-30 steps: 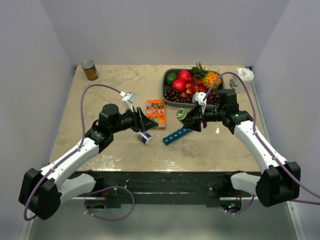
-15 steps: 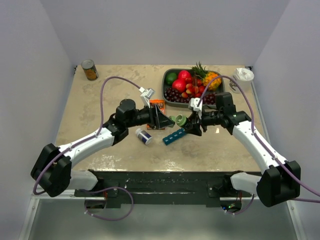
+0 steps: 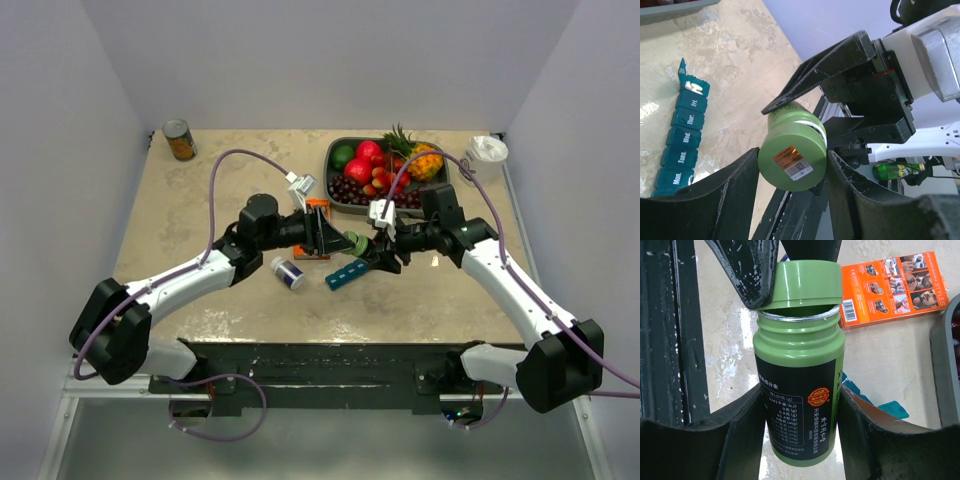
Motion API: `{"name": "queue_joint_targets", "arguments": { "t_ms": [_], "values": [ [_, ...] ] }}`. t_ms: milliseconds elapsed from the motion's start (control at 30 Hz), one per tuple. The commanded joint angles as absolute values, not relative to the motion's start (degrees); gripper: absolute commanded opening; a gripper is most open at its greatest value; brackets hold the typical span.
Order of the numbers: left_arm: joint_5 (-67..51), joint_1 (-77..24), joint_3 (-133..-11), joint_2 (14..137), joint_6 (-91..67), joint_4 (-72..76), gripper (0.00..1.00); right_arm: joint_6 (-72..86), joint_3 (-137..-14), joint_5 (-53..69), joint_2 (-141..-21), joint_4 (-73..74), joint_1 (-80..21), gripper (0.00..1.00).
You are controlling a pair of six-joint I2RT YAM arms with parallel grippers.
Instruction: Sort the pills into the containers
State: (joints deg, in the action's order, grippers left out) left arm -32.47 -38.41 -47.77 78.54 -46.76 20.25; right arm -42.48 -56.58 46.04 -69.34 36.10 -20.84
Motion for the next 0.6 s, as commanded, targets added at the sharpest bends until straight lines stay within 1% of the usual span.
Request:
{"name": "queue_joint_targets", "arguments": {
  "t_ms": [0,133,333,567],
  "values": [
    [-35.1,-39.0,-50.1,78.9,-44.5,19.3,0.07,-43.9,-60.5,46.6,-69.7,36.5,-21.5,0.06],
    [-37.0,-39.0,-50.2,79.1,-43.9,18.9,0.07,-44.4,-60.6,45.8,-70.1,37.2,-22.4,0.06],
    [-36.4,-39.0,-51.9,79.9,-43.2,16.7,0.06,-45.6,-60.6,41.8,-70.5,38.3,-25.9,0.06],
    [-36.0,-39.3,-54.7,81.2,-39.4,7.8,0.06,-45.7,-62.0,39.5,-70.7,39.8,-27.2,0.05]
  ]
}}
